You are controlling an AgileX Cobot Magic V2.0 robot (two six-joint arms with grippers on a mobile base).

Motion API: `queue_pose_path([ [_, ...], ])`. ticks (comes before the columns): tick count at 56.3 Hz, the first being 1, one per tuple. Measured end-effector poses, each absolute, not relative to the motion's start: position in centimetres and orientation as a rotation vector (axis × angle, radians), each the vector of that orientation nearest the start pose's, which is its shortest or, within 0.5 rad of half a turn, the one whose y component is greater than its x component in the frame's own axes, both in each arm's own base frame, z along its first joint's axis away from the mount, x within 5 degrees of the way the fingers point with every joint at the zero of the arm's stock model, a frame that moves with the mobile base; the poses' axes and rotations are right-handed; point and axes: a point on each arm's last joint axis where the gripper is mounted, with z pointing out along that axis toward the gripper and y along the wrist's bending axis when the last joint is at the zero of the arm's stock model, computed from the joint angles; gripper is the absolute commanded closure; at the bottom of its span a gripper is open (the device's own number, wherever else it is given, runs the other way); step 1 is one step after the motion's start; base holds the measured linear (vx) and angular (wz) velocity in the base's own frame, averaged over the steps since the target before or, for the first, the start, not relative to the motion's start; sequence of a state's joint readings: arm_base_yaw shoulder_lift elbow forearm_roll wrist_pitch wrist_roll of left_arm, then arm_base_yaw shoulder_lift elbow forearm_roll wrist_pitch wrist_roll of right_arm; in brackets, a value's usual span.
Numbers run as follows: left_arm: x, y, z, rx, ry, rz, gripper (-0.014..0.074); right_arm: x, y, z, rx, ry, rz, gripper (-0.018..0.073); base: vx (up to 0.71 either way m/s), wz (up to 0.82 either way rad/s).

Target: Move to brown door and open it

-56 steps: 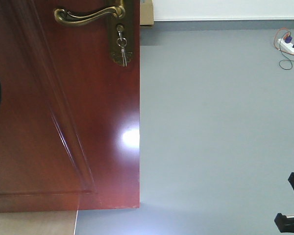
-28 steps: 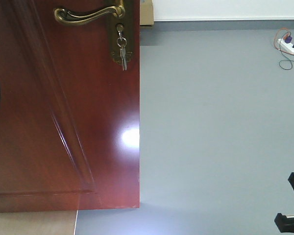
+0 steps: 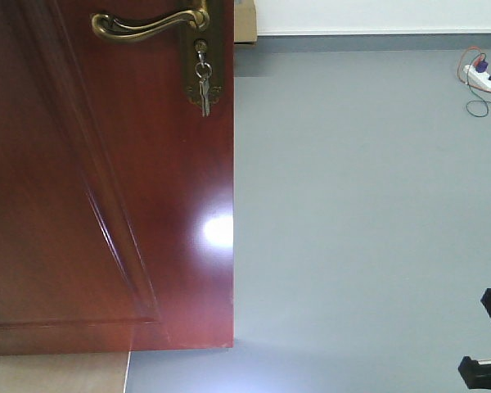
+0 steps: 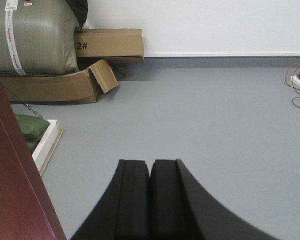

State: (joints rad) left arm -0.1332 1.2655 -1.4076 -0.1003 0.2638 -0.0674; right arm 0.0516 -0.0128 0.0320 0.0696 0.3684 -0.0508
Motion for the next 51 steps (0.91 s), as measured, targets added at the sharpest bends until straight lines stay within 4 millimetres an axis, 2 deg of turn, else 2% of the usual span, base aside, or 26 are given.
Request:
queue_pose_path([
  [9, 26.4, -3.6, 47.6, 0.019, 1.572, -0.213, 0.046, 5.3, 0.5, 17.0, -0.052, 1.87, 0.069, 0.0559, 0.0, 0.0],
  [22, 20.8, -2.7, 44.5, 0.016, 1.443, -0.193, 0.046, 5.3, 0.5, 17.0, -0.052, 1.87, 0.069, 0.0559, 0.0, 0.0],
  [30, 17.5, -2.2, 40.8, 0.01, 1.411, -0.186, 0.046, 5.3, 0.5, 17.0, -0.052, 1.87, 0.069, 0.0559, 0.0, 0.0],
  [42, 12.5, -1.5, 34.1, 0.029, 1.457, -0.16, 0.046, 5.3, 0.5, 17.0, -0.052, 1.87, 0.069, 0.0559, 0.0, 0.0],
  [51, 9.0, -1.0, 30.1, 0.026, 1.423, -0.149, 0.046, 5.3, 0.5, 17.0, -0.052, 1.87, 0.069, 0.0559, 0.0, 0.0],
])
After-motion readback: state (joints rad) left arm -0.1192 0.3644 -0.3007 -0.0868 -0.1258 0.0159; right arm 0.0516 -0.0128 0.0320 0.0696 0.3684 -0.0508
